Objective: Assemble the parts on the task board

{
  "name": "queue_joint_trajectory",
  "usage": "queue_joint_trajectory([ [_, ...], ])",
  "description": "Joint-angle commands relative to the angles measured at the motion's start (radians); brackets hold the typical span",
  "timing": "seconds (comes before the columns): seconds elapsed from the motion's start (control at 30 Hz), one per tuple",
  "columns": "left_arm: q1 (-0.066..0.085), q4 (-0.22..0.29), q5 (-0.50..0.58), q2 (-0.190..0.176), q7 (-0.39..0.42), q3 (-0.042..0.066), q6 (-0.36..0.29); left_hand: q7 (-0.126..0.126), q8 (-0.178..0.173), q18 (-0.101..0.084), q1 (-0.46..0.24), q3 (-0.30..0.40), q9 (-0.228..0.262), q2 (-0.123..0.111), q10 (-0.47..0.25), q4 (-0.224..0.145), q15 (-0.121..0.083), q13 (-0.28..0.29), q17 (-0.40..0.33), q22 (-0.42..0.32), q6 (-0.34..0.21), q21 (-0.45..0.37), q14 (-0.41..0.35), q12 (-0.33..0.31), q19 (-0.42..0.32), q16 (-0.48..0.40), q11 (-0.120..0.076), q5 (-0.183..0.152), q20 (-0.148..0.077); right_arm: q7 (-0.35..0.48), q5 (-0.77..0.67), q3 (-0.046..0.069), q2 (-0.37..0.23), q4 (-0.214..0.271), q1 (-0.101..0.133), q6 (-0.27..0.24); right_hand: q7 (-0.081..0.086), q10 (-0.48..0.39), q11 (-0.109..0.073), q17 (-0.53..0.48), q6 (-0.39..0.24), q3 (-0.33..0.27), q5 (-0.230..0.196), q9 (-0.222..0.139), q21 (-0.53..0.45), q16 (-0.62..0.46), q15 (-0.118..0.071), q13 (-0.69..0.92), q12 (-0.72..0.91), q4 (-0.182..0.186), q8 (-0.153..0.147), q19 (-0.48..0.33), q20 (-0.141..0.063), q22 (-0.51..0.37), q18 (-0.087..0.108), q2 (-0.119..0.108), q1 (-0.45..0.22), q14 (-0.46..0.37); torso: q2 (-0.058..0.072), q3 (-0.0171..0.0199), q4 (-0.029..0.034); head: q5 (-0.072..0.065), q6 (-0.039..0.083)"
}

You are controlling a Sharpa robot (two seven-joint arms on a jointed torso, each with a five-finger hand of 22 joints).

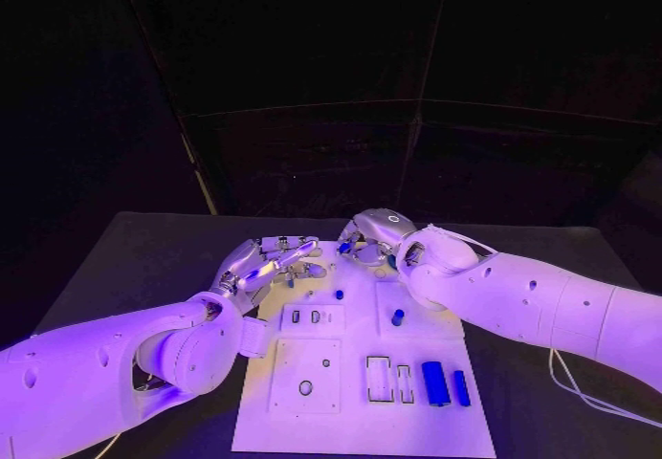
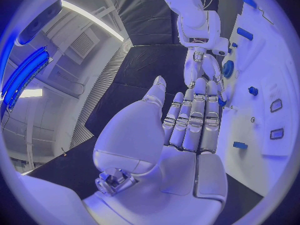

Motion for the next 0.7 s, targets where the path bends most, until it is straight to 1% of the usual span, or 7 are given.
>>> queue_joint_trajectory([
  [0.03,0.002,-0.002,-0.009,0.001,0.001,0.001,0.017,0.013,-0.006,0.013,-0.003,-0.001,-0.001,0.005,-0.002,-0.006,0.001,-0.001,0.001,-0.001,-0.003,-0.003,0.006,-0.004,0.006,-0.004,0.005,-0.001,0.002,-0.005,0.0,0.001,-0.001,0.004,0.003,-0.037,0.005,-0.002,0.004,0.003,0.003,0.008,0.009,-0.001,0.006,0.006,-0.001,0.0,-0.005,0.001,-0.003,0.002,0.002,0.002,-0.01,-0.011,0.002,0.022,0.001,0.0016,0.0,0.0,0.0],
  [0.1,0.002,-0.003,-0.009,0.001,0.001,0.001,0.017,0.013,-0.006,0.013,-0.003,-0.001,-0.001,0.005,-0.002,-0.006,0.001,-0.001,0.001,-0.001,-0.003,-0.003,0.006,-0.004,0.006,-0.004,0.005,-0.001,0.002,-0.009,-0.003,0.002,-0.003,0.005,0.003,-0.04,0.005,-0.002,0.004,0.003,0.003,0.008,0.009,-0.001,0.006,0.006,-0.001,0.0,-0.005,0.001,-0.003,0.002,0.002,0.002,-0.01,-0.011,0.002,0.022,0.001,0.0019,-0.0001,0.001,0.0],
  [0.17,0.003,-0.004,-0.009,0.001,0.001,0.001,0.017,0.013,-0.006,0.013,-0.003,-0.001,-0.001,0.005,-0.002,-0.006,0.001,-0.001,0.001,-0.001,-0.003,-0.003,0.006,-0.004,0.006,-0.004,0.005,-0.001,0.002,-0.011,-0.008,0.002,-0.004,0.006,0.003,-0.042,0.005,-0.002,0.004,0.003,0.003,0.009,0.01,0.0,0.006,0.007,-0.001,0.0,-0.005,0.002,-0.003,0.002,0.002,0.003,-0.01,-0.012,0.002,0.022,0.001,0.0013,-0.001,0.001,0.001],
  [0.33,0.003,-0.005,-0.009,0.001,0.0,0.001,0.017,0.013,-0.006,0.013,-0.003,-0.001,-0.001,0.005,-0.002,-0.006,0.001,-0.001,0.001,-0.001,-0.003,-0.003,0.006,-0.004,0.006,-0.004,0.005,-0.001,0.002,-0.011,-0.012,0.003,-0.005,0.007,0.003,-0.044,0.005,-0.001,0.004,0.004,0.004,0.01,0.011,0.0,0.007,0.008,-0.001,0.0,-0.004,0.002,-0.003,0.002,0.002,0.003,-0.01,-0.013,0.002,0.022,0.002,0.0008,-0.0007,0.001,0.002],
  [0.57,0.003,-0.006,-0.009,0.003,-0.001,0.001,0.018,0.012,-0.006,0.013,-0.002,-0.001,-0.001,0.005,0.0,-0.008,0.001,0.0,0.001,-0.002,-0.001,-0.004,0.006,-0.004,0.006,-0.005,0.005,-0.001,0.002,-0.012,-0.013,0.004,0.008,-0.006,0.003,-0.014,0.006,-0.003,0.005,0.005,0.003,0.011,0.011,0.0,0.009,0.01,-0.001,0.0,-0.005,0.004,-0.003,0.002,0.002,0.004,-0.01,-0.019,0.0,0.022,0.003,0.0002,0.0009,0.0,0.004],
  [0.7,0.004,-0.006,-0.009,0.004,-0.001,0.001,0.019,0.012,-0.006,0.013,-0.002,-0.001,-0.001,0.005,0.0,-0.008,0.001,0.0,0.001,-0.002,-0.001,-0.004,0.006,-0.005,0.006,-0.005,0.005,-0.001,0.002,-0.015,-0.013,0.004,0.017,-0.014,0.003,0.006,0.006,-0.003,0.005,0.005,0.003,0.011,0.011,0.0,0.009,0.01,-0.001,0.0,-0.005,0.004,-0.003,0.002,0.002,0.004,-0.01,-0.019,0.0,0.022,0.004,-0.0001,0.0013,0.003,0.003],
])
